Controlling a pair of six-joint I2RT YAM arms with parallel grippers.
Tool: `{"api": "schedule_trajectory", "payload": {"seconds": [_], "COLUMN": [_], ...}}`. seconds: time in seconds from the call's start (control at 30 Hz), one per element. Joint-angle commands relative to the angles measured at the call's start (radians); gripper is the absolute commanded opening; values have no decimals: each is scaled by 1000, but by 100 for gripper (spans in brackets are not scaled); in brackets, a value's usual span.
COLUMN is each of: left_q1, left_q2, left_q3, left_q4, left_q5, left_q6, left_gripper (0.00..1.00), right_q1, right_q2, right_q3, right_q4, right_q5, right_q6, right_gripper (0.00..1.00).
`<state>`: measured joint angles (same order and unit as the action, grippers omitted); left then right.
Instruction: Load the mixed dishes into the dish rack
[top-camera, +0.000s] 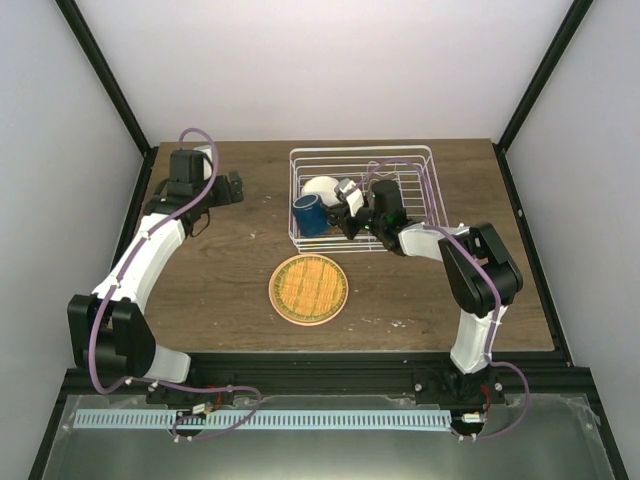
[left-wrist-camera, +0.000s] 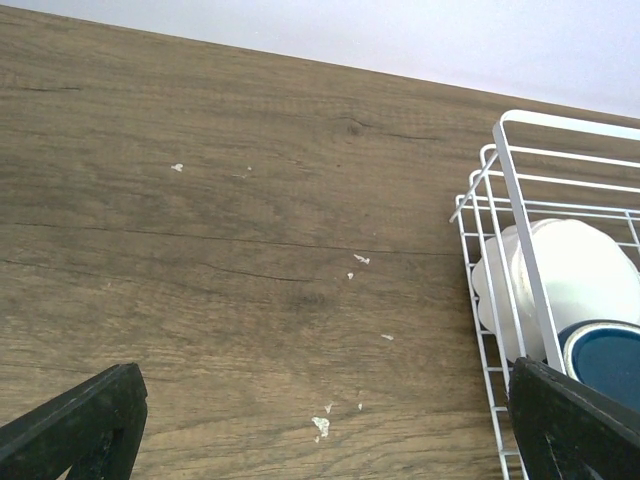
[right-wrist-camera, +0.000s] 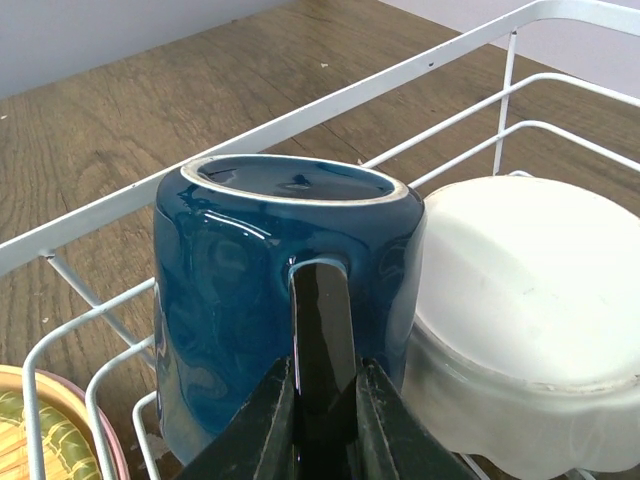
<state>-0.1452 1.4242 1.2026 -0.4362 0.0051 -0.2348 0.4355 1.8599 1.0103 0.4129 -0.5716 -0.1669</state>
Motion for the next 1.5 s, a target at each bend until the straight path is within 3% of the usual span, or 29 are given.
{"api": "schedule_trajectory", "payload": {"seconds": [0.0,0.33,0.67,1.47], "left_q1": [8,9,9,10], "left_q2": [10,16,17,21], "left_q3": [12,4,-6,-18], "left_q4": [19,25,26,26], "left_q5": [10,13,12,30], "left_q6": [12,11,6,-2], "left_gripper": [100,100,100,100], "right_q1": [17,23,25,57], "right_q2": [2,8,11,-62], "right_q3": [-13,3,21,3], "right_q4": [28,-165,-236,-441], "right_q5": [7,102,106,93], "right_q6": [-40,-174,-167,-54], "right_gripper": [1,1,2,31]}}
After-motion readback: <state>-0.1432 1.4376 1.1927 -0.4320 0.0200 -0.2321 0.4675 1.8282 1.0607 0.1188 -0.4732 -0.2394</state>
